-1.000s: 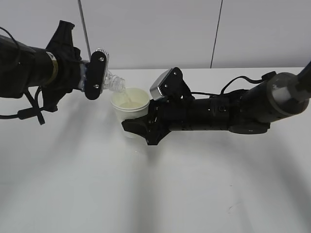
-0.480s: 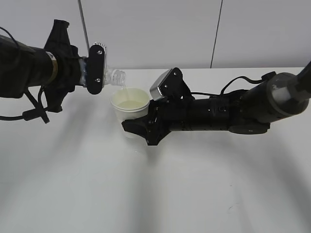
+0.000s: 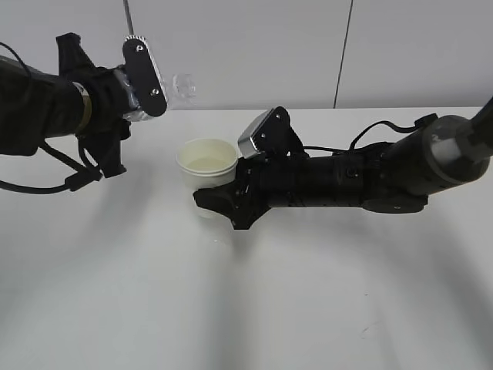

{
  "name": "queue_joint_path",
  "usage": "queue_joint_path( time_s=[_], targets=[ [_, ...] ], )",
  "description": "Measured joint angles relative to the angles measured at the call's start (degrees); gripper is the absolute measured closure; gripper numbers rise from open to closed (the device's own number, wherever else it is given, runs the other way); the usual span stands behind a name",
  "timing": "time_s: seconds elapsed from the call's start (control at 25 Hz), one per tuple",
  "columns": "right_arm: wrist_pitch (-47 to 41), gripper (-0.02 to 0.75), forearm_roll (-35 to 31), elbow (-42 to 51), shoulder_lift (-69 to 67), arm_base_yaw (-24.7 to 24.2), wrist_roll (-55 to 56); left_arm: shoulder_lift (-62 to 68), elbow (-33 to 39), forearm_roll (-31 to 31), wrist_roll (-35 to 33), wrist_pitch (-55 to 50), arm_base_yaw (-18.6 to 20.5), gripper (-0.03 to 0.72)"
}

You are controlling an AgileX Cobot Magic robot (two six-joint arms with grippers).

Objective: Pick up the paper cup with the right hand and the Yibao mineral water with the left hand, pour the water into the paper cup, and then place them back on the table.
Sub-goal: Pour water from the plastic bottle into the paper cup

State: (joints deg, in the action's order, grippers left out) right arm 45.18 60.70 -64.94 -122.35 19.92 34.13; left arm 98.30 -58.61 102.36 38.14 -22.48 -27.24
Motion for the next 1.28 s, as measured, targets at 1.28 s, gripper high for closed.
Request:
queue_joint_path(
  time_s=[1.28],
  targets=[
    [-0.1,0.244,-4.1,0.0,0.0,-1.3,0.1,0.0,0.0,-6.3,41.0,20.3,10.8,0.386]
  ],
)
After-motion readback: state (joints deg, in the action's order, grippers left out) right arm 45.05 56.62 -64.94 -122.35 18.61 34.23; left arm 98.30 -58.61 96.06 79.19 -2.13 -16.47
